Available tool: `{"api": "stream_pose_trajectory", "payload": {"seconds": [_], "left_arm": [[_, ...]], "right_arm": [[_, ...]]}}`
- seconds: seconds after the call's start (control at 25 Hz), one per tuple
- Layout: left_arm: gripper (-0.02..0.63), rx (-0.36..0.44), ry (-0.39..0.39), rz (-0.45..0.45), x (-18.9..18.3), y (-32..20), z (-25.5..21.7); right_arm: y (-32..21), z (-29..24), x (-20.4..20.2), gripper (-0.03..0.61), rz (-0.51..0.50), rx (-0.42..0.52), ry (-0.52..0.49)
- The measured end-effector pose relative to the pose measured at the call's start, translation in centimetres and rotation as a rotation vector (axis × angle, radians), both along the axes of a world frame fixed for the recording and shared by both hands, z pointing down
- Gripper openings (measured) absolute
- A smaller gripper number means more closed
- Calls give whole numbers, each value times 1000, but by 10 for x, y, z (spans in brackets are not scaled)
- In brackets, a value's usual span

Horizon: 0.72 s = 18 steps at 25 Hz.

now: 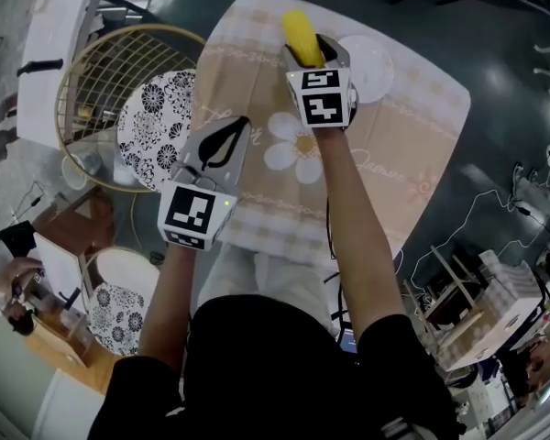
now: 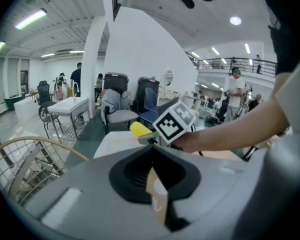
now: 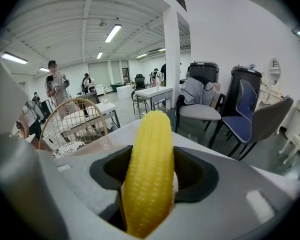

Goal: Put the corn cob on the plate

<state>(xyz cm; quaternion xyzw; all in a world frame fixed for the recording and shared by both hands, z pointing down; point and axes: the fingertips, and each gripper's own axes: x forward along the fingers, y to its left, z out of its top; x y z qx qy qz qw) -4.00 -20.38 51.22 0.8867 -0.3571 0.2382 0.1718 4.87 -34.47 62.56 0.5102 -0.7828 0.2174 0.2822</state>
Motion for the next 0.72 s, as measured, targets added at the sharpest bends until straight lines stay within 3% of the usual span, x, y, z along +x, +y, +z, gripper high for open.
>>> {"api": "stream_pose_trajectory", "payload": {"seconds": [0.72], "left_arm": [[3,-21,14,99,44,9,10]], "right_arm": [[21,24,96,252,105,-53,92]]}}
